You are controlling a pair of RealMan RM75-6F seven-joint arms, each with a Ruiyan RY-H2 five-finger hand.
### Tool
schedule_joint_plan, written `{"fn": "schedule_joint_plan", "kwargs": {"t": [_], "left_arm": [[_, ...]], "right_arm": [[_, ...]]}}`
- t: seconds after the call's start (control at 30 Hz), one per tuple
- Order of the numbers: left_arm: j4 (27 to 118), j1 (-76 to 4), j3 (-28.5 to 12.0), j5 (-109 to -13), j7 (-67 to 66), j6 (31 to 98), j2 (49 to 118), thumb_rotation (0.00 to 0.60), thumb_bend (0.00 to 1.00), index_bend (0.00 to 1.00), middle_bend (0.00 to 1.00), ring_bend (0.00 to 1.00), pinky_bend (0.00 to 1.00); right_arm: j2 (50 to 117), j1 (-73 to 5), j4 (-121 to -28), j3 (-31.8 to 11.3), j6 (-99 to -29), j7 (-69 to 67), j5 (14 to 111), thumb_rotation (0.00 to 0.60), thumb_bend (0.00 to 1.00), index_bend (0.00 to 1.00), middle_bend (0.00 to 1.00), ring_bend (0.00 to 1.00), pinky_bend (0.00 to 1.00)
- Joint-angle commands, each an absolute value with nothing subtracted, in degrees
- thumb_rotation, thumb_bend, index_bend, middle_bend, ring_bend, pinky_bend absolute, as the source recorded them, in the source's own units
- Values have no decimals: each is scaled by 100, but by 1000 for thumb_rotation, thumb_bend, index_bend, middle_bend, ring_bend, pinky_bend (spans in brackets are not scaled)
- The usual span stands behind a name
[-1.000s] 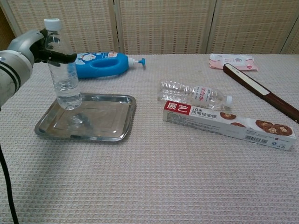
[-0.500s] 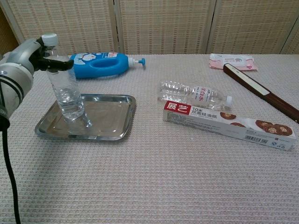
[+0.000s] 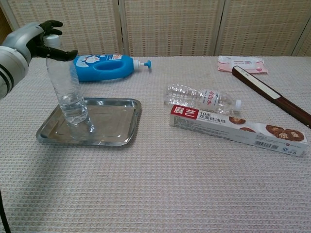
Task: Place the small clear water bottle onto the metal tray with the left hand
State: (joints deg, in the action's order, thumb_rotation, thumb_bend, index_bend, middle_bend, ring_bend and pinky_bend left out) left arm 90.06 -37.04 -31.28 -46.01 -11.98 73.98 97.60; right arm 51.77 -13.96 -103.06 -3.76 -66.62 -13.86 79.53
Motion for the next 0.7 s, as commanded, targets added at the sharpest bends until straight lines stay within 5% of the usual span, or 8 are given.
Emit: {"fn": "schedule_joint_plan", "kwargs": {"t": [0.03,0.33,0.7], "left_arm": [[9324,-3694,-3168,-4551,-1366,7303,9460,600,391,0,0,0,234],[10146,-3389,-3047,-4838,-1446,7122,8349,600,393,0,0,0,237],[9399,-2634,-1730,-6617,-1449,7160,7086,600,394,75,68,21,222]], "right_arm": [[5178,-1398,-10306,-377,-6661,-1380,7951,600,188,81,109,0,214],[5207,-1423,-10313,-364,-6590,-1272,7904,600,189,81,109,0,214],[5348,-1437,-10300,-365,-6623,-916,7827,600,189,81,109,0,214]]}}
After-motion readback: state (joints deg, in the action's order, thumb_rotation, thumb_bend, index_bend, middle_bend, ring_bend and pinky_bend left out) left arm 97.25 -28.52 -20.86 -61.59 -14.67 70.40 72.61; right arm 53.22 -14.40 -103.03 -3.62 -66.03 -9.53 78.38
